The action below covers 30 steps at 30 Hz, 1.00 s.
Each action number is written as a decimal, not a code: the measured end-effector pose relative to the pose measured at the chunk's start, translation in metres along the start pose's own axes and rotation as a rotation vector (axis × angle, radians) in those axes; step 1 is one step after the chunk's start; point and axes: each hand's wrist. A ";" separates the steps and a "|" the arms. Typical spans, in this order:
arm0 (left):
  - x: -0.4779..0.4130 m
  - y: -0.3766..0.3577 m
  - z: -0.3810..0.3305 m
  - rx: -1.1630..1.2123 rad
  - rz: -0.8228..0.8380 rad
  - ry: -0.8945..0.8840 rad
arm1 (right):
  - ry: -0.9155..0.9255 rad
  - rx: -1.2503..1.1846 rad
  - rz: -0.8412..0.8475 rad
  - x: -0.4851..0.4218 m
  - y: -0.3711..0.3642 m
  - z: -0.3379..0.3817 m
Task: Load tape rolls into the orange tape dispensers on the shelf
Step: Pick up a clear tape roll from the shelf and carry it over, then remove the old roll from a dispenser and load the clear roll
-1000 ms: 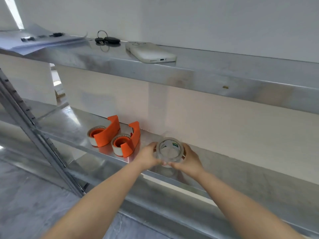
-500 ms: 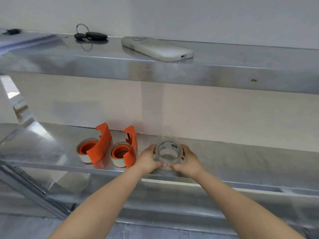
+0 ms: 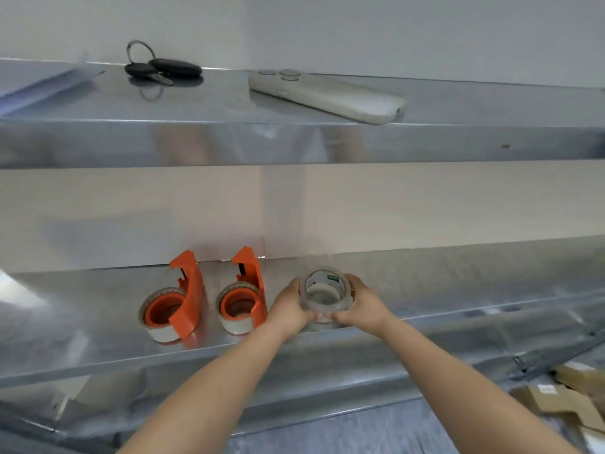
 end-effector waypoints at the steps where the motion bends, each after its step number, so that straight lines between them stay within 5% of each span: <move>1: 0.000 -0.002 0.001 -0.002 0.018 0.000 | -0.005 0.002 0.014 0.000 0.000 -0.003; 10: 0.023 -0.006 0.002 0.032 0.087 -0.011 | -0.076 0.048 0.124 -0.002 -0.002 -0.007; 14: 0.050 0.022 0.002 -0.083 -0.235 -0.174 | 0.127 0.128 -0.016 -0.006 -0.010 0.031; 17: 0.064 0.067 0.014 -0.043 -0.535 -0.165 | 0.262 0.085 0.052 -0.011 -0.030 0.069; 22: 0.085 0.096 0.053 -0.087 -0.310 0.093 | 0.323 -0.034 0.249 -0.003 -0.079 0.095; 26: 0.083 0.091 0.065 -0.050 -0.192 0.135 | 0.129 -0.109 0.205 0.002 -0.109 0.089; 30: 0.068 0.082 0.063 -0.064 -0.242 0.168 | 0.061 -0.137 0.139 0.001 -0.124 0.084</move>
Point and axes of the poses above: each hand's wrist, its own x-axis away from the middle knuckle, its own y-axis out of the back of the hand, z = x × y, and after that the axes turned 4 degrees about -y, right-handed
